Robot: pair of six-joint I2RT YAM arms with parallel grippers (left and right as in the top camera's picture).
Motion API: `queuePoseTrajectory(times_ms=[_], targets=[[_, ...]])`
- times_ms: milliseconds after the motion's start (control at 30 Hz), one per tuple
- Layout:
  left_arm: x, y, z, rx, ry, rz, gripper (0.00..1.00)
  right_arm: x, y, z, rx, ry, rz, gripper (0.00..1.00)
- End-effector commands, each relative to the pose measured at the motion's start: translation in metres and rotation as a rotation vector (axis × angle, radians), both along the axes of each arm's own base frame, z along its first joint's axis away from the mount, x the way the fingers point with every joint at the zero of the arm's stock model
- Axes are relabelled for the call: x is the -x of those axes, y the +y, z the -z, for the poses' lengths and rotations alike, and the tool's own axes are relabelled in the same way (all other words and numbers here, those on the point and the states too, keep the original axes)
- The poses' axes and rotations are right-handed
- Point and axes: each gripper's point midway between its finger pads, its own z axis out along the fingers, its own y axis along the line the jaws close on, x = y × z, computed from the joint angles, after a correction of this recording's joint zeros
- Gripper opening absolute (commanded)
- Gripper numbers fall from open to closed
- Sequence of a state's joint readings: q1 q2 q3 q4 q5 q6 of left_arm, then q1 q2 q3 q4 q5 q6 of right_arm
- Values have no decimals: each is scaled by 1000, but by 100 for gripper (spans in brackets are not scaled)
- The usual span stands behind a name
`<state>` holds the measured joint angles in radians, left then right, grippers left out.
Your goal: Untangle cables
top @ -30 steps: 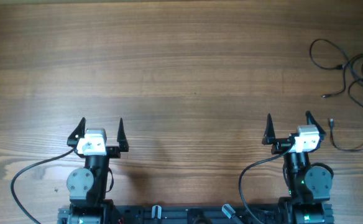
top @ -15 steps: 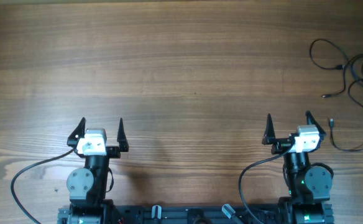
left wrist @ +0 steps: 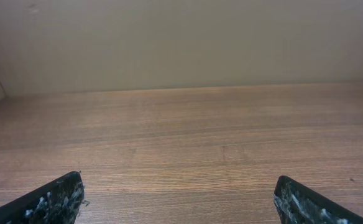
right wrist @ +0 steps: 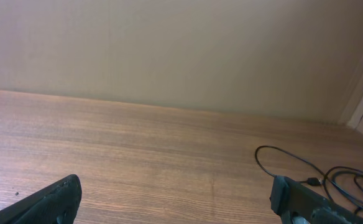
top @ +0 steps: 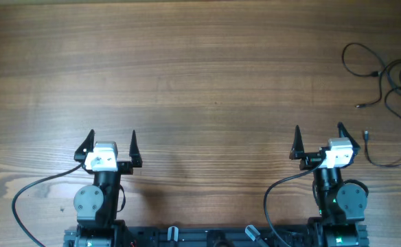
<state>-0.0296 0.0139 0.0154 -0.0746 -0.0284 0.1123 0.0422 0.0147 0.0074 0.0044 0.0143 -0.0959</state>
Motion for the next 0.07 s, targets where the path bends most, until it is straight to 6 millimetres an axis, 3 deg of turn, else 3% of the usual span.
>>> queuePoseTrajectory(times_ms=[0,33], targets=[[0,2,1,-15,-4,-7,100,1,2,-2,7,-10,-13,100],[0,2,1,-15,-4,-7,100,1,2,-2,7,-10,-13,100]])
